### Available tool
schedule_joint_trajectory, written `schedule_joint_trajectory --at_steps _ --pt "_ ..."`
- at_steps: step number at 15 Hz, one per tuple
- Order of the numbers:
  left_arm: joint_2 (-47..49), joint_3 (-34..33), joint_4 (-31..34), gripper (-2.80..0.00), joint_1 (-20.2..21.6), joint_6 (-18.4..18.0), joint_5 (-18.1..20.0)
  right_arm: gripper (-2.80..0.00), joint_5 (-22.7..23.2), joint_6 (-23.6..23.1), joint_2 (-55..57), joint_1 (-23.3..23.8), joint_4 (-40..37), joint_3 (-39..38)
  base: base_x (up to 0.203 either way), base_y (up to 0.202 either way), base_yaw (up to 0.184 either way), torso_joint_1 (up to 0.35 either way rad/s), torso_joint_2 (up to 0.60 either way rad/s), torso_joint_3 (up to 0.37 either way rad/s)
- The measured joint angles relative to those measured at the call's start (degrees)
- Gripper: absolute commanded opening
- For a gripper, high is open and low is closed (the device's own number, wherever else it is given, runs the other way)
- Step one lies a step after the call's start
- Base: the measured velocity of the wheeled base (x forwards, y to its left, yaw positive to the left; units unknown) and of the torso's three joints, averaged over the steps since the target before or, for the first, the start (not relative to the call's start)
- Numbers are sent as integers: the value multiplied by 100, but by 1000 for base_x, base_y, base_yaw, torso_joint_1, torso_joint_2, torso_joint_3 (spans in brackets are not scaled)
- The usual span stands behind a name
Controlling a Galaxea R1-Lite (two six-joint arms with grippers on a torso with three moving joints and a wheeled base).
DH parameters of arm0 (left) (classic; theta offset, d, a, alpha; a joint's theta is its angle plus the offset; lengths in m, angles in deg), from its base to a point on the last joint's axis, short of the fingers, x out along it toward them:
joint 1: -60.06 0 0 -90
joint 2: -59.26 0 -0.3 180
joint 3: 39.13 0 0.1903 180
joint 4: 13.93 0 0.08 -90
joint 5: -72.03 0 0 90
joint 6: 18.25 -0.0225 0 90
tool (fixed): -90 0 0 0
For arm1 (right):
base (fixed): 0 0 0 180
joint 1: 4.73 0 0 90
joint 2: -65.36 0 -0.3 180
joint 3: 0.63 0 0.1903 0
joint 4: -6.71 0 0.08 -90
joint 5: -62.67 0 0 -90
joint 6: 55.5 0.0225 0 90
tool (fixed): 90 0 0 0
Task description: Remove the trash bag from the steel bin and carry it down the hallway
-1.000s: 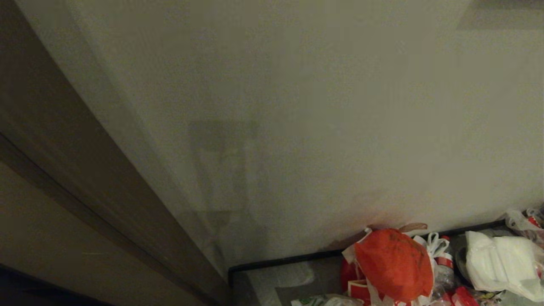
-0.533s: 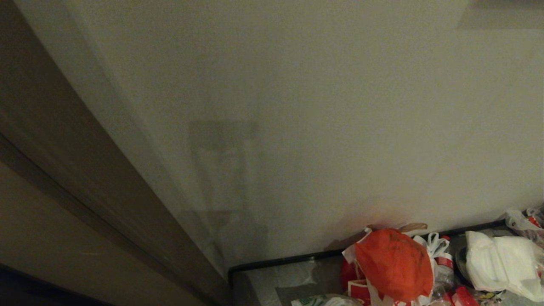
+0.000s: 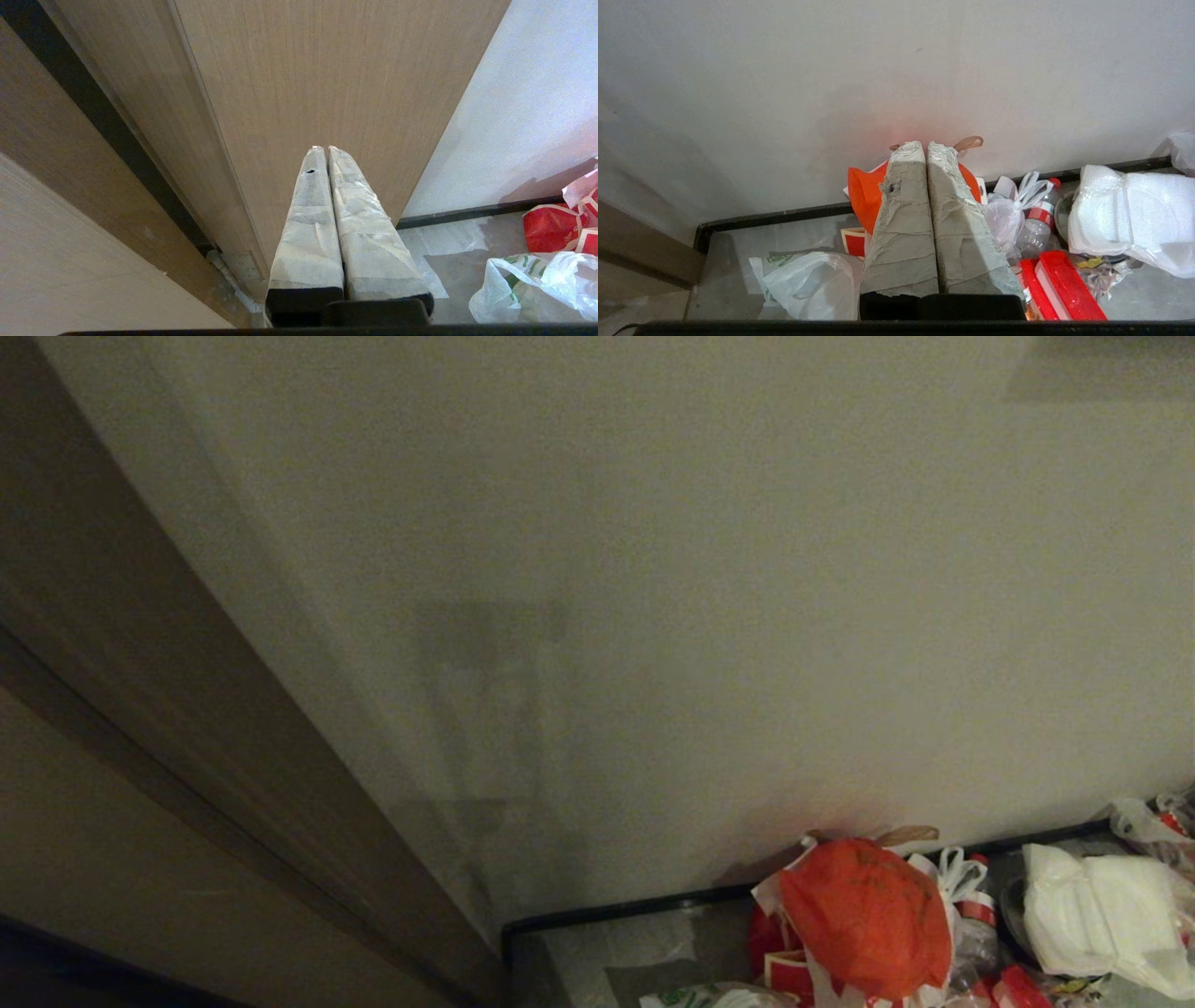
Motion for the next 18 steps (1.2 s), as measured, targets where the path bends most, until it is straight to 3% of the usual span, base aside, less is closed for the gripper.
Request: schedule_joint_trajectory --at_steps 10,18 --pt "0 0 0 -280 -2 -29 0 -280 5 -6 -91 0 18 -50 0 0 0 0 0 0" --pt "0 0 -2 -280 0 9 0 -280 5 -6 -91 0 18 -50 0 0 0 3 3 172"
